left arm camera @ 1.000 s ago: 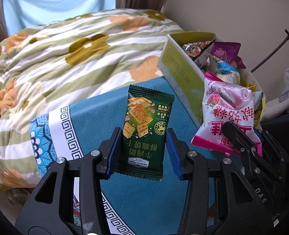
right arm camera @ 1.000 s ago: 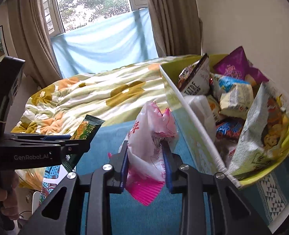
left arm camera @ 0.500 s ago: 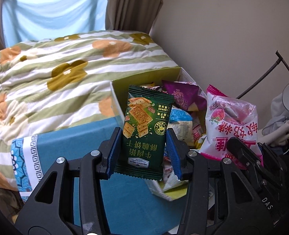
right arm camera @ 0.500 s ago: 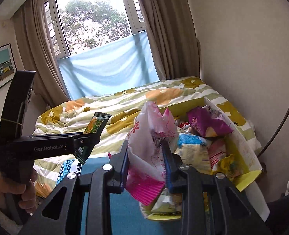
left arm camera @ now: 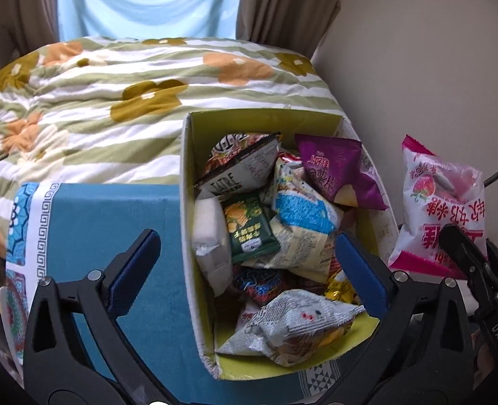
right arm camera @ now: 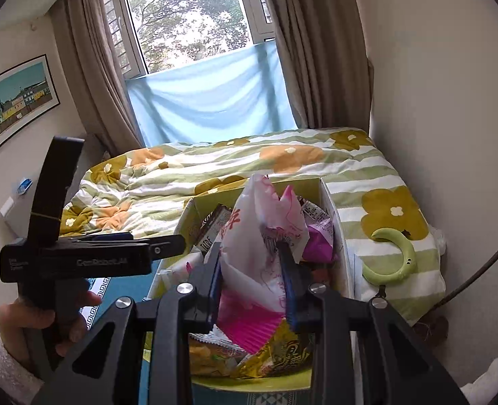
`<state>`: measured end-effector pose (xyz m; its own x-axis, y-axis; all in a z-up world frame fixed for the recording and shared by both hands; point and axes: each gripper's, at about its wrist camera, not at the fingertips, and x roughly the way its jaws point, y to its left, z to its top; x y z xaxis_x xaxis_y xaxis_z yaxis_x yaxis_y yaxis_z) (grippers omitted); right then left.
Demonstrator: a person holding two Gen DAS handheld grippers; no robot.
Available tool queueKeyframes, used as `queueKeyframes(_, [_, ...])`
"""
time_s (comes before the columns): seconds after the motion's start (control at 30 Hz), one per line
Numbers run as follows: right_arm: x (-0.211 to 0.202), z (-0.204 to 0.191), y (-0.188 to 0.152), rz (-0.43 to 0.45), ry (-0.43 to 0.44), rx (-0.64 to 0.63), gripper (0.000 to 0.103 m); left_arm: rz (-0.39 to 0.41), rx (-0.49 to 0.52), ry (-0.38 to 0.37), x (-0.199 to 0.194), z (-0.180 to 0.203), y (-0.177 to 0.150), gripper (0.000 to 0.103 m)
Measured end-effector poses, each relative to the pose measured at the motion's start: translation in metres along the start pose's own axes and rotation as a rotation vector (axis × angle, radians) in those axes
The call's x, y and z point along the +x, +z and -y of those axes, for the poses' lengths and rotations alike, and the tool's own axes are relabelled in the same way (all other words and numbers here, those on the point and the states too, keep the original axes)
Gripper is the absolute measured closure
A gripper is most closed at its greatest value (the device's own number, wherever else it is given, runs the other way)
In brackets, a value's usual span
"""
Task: Organize snacks
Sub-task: 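Drop the green packet into the box with the left tool while the right tool drops the pink pack in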
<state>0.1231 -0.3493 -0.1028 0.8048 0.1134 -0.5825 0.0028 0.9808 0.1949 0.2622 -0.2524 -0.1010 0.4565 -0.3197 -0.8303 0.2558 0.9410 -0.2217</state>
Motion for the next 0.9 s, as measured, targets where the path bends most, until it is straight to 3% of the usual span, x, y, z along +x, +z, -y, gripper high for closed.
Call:
queueKeyframes(0.4, [0.009, 0.001, 0.011, 0.011, 0.142, -0.042, 0.075, 0.083, -0.073, 0.093, -0.047, -0.032, -0.037, 0.001])
queueKeyframes(0.57, [0.028, -0.011, 0.018, -0.032, 0.209, -0.079, 0.075, 0.105, -0.109, 0.147, -0.055, -0.041, -0.048, 0.001])
queueKeyframes(0.9, [0.080, -0.021, 0.013, -0.187, 0.289, -0.053, 0.074, 0.080, -0.077, 0.248, -0.062, -0.047, -0.057, 0.001])
